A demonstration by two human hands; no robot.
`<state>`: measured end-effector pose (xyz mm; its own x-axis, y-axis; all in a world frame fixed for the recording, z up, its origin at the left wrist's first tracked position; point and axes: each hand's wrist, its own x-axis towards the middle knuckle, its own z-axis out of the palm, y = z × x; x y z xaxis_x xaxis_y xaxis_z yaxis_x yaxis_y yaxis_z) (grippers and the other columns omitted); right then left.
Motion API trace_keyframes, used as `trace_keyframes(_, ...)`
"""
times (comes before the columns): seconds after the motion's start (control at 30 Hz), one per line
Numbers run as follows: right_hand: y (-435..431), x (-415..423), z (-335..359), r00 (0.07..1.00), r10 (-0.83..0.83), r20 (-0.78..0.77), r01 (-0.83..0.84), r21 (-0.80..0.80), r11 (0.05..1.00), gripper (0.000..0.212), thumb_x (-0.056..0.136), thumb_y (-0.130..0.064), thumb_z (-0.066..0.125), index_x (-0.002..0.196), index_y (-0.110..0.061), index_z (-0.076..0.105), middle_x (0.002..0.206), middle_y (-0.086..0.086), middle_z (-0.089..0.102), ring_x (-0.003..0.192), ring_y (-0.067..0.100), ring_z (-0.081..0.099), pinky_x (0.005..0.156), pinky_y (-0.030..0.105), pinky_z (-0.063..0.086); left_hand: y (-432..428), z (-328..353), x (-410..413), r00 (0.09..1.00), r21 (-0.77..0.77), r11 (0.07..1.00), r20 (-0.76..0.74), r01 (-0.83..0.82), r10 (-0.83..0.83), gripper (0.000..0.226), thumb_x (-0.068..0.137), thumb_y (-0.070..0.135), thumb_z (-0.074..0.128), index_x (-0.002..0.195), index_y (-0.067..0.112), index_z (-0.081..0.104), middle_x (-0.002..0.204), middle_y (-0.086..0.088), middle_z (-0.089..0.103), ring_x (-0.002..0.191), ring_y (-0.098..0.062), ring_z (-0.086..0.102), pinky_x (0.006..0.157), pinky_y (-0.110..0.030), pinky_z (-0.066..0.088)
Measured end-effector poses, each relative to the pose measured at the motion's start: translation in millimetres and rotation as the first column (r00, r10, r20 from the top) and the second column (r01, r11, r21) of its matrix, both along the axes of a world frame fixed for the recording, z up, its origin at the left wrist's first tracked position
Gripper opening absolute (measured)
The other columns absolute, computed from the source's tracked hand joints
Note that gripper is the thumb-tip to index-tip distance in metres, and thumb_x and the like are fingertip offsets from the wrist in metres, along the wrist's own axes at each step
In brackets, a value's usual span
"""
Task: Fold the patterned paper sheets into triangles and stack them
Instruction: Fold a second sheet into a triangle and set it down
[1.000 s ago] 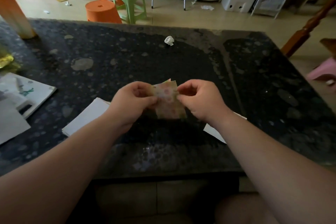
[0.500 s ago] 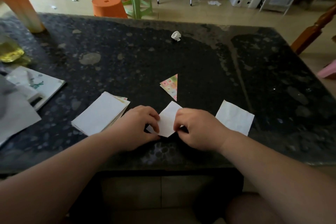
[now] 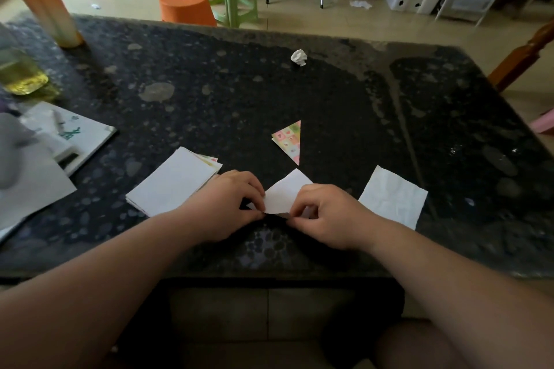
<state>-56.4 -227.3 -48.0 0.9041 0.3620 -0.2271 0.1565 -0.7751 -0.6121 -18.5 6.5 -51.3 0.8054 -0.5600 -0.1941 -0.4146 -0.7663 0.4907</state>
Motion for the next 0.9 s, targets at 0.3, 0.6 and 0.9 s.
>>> trace_keyframes(0.3,3,15,12,0.925,-0.29,-0.247,0.302,0.011,0.953,0.012,0.095,-0.03,0.073,0.104,-0.024,0.078,0.087,-0.015,0.067,0.077,0.003,0.062,0.069,0.02,0.047,0,0,-1,0.975,-0.031,0.975,-0.006,-0.222,0.222,0.016,0.096,0.042,0.065,0.091,0.032,0.077,0.105,0.016,0.057,0.096,-0.005,0.057,0.092,-0.03,0.049)
trace_keyframes(0.6,20,30,8,0.845,-0.503,-0.179,0.521,0.069,0.851,0.016,0.085,-0.022,0.084,0.089,-0.026,0.07,0.091,-0.006,0.07,0.088,0.008,0.066,0.078,0.026,0.054,-6,9,-16,0.964,0.008,0.967,0.081,-0.254,0.253,0.028,0.096,0.045,0.063,0.121,0.032,0.065,0.115,0.015,0.059,0.106,-0.007,0.054,0.094,-0.026,0.047)
trace_keyframes(0.9,26,35,5,0.825,-0.546,-0.143,0.552,0.006,0.834,0.012,0.085,-0.018,0.08,0.081,-0.023,0.071,0.088,-0.006,0.069,0.087,0.009,0.063,0.072,0.026,0.05,-36,4,-77,0.991,0.294,0.955,0.108,0.048,-0.083,0.095,0.098,0.073,0.028,0.161,0.015,-0.013,0.169,-0.005,-0.017,0.155,-0.021,-0.02,0.128,-0.044,-0.004)
